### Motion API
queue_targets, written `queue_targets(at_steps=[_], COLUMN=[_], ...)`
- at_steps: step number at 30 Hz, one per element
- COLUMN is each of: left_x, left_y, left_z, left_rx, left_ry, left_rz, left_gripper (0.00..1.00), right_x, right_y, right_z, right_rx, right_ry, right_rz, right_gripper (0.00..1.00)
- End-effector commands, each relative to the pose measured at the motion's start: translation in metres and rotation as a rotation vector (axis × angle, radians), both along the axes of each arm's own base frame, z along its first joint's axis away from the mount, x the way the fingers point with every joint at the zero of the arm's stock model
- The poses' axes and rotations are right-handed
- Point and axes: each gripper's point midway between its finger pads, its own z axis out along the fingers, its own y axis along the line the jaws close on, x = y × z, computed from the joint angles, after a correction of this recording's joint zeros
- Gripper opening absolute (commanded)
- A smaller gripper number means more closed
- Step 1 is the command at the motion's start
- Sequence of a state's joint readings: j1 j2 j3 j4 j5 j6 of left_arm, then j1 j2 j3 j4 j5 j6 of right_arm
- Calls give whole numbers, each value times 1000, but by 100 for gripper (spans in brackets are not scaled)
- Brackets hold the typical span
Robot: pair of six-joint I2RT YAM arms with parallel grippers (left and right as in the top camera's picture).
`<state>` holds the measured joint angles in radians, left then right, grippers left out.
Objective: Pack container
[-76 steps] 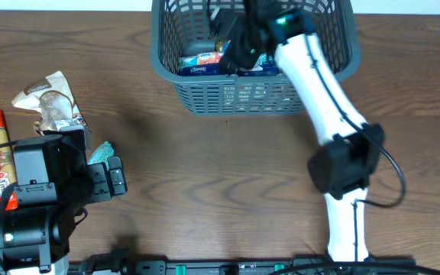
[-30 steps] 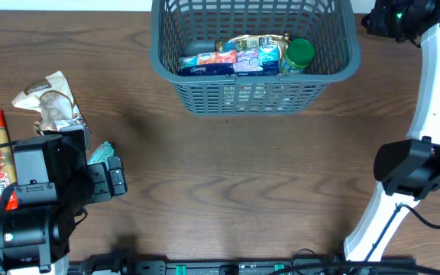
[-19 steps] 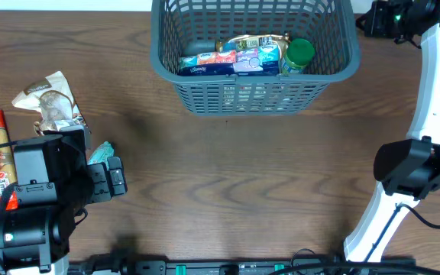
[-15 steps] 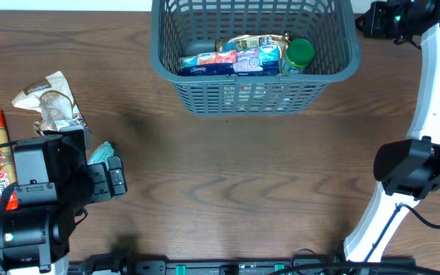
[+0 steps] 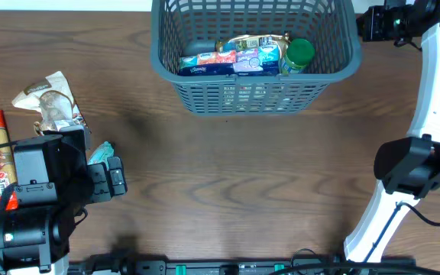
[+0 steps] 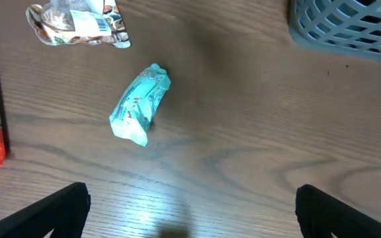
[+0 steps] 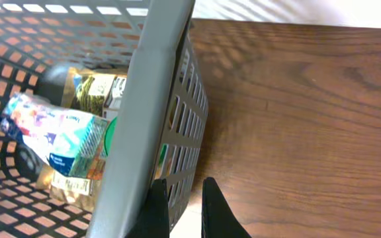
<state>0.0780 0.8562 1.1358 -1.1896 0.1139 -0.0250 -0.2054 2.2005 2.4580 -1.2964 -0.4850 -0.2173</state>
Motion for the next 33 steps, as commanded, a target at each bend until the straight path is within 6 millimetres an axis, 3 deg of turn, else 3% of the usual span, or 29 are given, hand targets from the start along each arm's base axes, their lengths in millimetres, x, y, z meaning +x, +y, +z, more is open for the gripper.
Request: queue_targets(at_steps=[1,24,28,29,31,33], left_x=[1,0,0,0,0,0], left_y=[0,0,0,0,0,0], left_z=[7,7,7,7,7,7], left_rx=[4,3,4,4,4,4], left_ry=[-20,-17,-17,-17,-17,-17], left_rz=[-10,-10,-10,-10,-10,-10], left_gripper=[98,98,98,98,98,98], right_x=[-1,-4,-2,0,4,6], right_y=[26,67,65,61,40,16], right_z=[3,6,5,3,-5,-13], right_rx=[63,60,39,19,-52,-128], right_ry=[-23,-53,-55,-49,-7,37], right_rz=[104,234,225,203,88,-43], right_gripper=[1,1,3,19,66,99])
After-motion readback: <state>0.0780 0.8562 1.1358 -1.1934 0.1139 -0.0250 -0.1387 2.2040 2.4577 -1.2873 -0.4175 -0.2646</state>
